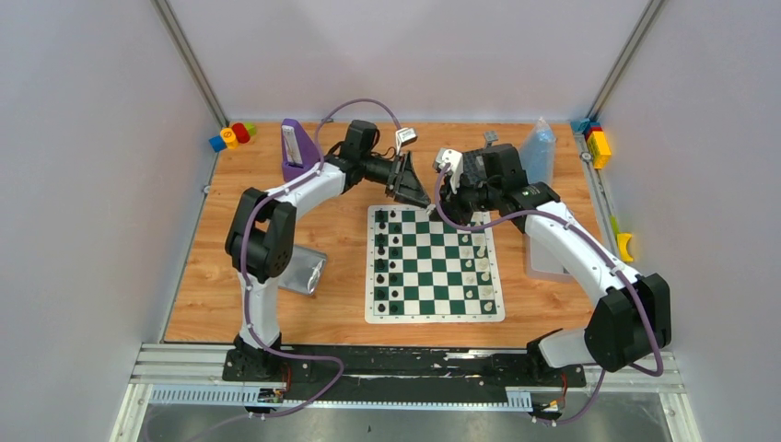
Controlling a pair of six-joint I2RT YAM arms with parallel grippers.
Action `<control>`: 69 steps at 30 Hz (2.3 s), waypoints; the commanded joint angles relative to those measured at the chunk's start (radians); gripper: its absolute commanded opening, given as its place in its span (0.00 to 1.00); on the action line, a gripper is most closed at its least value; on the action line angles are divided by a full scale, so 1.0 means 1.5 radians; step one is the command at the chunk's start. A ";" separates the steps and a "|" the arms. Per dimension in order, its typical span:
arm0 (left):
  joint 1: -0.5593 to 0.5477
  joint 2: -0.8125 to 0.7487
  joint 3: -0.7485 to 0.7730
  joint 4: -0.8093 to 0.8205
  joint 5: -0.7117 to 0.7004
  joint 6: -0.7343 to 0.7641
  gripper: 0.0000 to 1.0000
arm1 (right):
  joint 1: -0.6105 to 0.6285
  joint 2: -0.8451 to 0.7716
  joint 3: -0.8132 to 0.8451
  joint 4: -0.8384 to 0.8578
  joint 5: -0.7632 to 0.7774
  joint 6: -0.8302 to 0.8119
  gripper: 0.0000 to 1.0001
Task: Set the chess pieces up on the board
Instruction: Place the chess piece on the chessboard.
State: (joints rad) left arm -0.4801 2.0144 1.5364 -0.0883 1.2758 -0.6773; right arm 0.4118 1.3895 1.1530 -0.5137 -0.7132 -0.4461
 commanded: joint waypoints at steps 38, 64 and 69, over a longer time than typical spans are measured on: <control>-0.032 0.003 -0.022 0.046 0.038 -0.055 0.15 | 0.012 0.001 0.026 0.034 0.055 0.019 0.00; 0.002 0.074 -0.140 1.049 -0.054 -0.758 0.00 | -0.130 -0.048 0.044 0.088 -0.139 0.234 0.41; 0.002 0.069 -0.162 1.042 -0.066 -0.758 0.00 | -0.136 -0.033 0.033 0.112 -0.178 0.264 0.42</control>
State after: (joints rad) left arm -0.4770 2.1307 1.3094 1.3258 1.2098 -1.7329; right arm 0.2134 1.3205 1.1923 -0.4198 -0.8757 -0.1265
